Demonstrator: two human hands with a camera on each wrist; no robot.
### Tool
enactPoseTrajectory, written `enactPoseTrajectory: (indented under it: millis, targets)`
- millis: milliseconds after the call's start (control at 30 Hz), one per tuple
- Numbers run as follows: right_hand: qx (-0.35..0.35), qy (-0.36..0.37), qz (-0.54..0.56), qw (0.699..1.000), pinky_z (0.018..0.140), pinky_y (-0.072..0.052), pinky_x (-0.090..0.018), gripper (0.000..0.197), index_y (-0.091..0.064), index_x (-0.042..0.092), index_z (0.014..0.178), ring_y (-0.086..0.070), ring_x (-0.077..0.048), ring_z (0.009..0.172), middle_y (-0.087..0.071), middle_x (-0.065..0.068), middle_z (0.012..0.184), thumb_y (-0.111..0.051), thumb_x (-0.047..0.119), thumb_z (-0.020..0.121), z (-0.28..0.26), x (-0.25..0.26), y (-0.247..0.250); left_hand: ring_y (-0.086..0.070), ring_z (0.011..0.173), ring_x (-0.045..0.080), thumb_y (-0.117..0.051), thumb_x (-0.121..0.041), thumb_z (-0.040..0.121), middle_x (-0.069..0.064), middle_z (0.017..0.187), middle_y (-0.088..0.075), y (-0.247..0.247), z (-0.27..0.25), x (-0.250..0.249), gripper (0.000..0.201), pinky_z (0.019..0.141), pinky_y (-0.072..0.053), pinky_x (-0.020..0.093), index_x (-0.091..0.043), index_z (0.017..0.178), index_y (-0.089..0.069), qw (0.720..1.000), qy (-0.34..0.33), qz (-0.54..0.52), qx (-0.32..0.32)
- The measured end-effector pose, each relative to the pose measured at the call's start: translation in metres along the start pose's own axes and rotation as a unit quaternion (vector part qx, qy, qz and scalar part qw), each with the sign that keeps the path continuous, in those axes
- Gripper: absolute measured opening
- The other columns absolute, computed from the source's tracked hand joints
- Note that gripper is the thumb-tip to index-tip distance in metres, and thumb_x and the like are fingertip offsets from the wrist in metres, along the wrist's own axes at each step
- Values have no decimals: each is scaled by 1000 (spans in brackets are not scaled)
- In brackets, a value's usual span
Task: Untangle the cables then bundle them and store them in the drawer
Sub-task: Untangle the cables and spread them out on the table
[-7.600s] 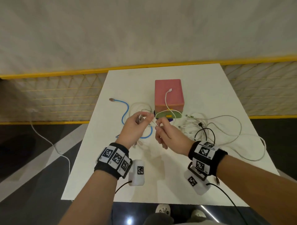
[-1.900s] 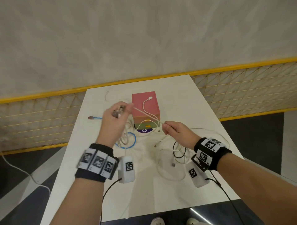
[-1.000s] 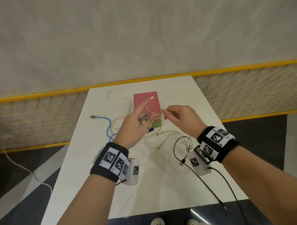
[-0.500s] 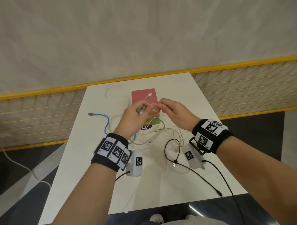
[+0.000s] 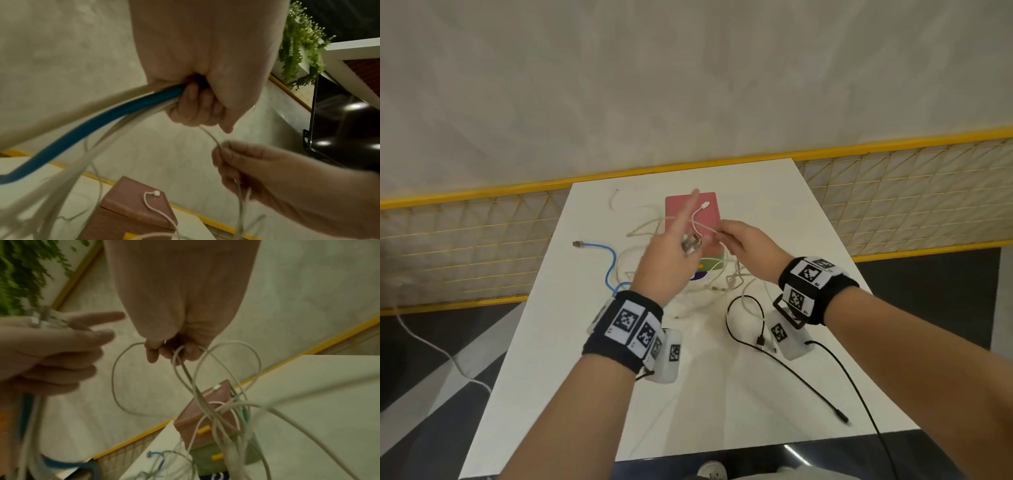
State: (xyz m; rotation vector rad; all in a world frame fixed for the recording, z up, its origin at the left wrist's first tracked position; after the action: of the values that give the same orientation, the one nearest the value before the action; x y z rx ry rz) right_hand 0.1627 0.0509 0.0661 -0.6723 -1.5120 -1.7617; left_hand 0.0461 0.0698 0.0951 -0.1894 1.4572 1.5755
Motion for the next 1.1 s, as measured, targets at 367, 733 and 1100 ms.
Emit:
enactPoseTrajectory:
  millis: [367,733,1100]
  targets:
    - [65,-46,-117,990,72,-48,-31,22,-51,8,91,-56,-22,78,-59,-7,88,-39,23,100,14,-34,-10,-41,48,10,-56,-31,97,-8,54,-43,56,8,30,23,49,-33,18,-9,91,-63,974,68,-12,-217]
    - [20,10,-52,998,75,-41,-26,21,-58,5,104,-49,-10,78,-55,4,89,-41,16,99,12,-2,6,-41,52,13,-56,-36,96,-7,58,-45,16,15,10,20,49,-34,21,-17,90,-60,997,26,9,-67]
    - [7,25,-87,996,72,-40,-12,19,-60,6,102,-46,-3,73,-43,1,91,-64,19,89,20,0,-1,-34,45,11,-57,-34,96,-7,46,-38,27,-1,39,23,46,-27,20,-28,74,-53,997,39,-30,-67]
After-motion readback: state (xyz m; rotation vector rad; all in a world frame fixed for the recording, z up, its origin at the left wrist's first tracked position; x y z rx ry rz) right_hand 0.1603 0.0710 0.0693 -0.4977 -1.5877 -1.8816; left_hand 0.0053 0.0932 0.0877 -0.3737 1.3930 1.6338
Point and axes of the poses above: each hand's wrist, its own z-axis towards the middle knuckle, its own y-axis out of the back of the hand, x = y × z, the point moved 10 cm from there along z, towards the middle knuckle
